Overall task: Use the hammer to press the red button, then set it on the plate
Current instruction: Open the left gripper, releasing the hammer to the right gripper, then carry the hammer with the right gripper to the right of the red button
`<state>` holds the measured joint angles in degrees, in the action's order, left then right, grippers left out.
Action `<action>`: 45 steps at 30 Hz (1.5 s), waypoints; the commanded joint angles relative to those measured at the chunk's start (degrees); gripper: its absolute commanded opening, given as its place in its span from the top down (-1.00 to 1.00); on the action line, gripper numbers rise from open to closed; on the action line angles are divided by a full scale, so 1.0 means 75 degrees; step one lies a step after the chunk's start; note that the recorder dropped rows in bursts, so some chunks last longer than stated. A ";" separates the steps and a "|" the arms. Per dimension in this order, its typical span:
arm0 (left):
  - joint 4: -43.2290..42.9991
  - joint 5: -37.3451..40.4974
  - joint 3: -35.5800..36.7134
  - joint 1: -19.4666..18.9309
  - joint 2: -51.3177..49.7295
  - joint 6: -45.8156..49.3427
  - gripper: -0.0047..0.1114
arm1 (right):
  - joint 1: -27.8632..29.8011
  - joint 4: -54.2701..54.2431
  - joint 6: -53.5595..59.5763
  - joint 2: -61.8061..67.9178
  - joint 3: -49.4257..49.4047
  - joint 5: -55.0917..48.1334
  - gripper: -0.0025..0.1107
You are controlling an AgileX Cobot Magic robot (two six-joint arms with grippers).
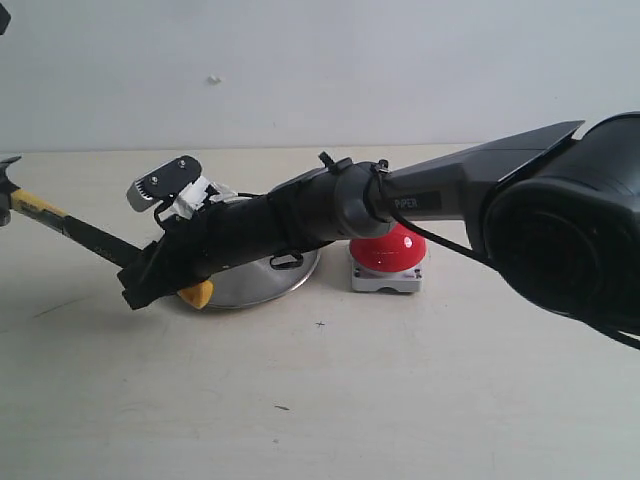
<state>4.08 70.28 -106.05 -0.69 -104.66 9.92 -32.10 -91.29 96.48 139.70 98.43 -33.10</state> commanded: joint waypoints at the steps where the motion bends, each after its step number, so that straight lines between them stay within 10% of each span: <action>1: -0.0070 -0.0042 -0.0076 -0.0218 0.0217 -0.0102 0.92 | 0.0010 -0.0410 0.0094 -0.0229 0.0107 -0.0311 0.96; 10: 0.0143 -0.0289 0.0365 -0.0892 0.0377 -0.0289 0.92 | 0.0010 0.2190 -0.2144 -0.1134 0.0107 0.0465 0.96; 24: 0.1755 -0.6208 0.5149 -0.1210 0.1813 0.0045 0.92 | 0.0440 0.4967 -0.5088 -0.3000 -0.1156 0.1580 0.96; 31: 0.2259 -0.7016 0.6247 -0.1588 0.2895 0.0044 0.92 | 0.0917 0.4967 -0.5088 -0.4384 -0.3057 0.2537 0.96; 45: 0.3380 -1.0809 0.9745 0.0758 0.3481 -0.0456 0.92 | 0.0921 0.4905 -0.6205 -0.8227 -0.7108 0.4484 0.96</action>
<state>28.52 -3.71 -36.51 1.33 -79.07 9.29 -25.23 -53.42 51.98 84.16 49.63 -5.63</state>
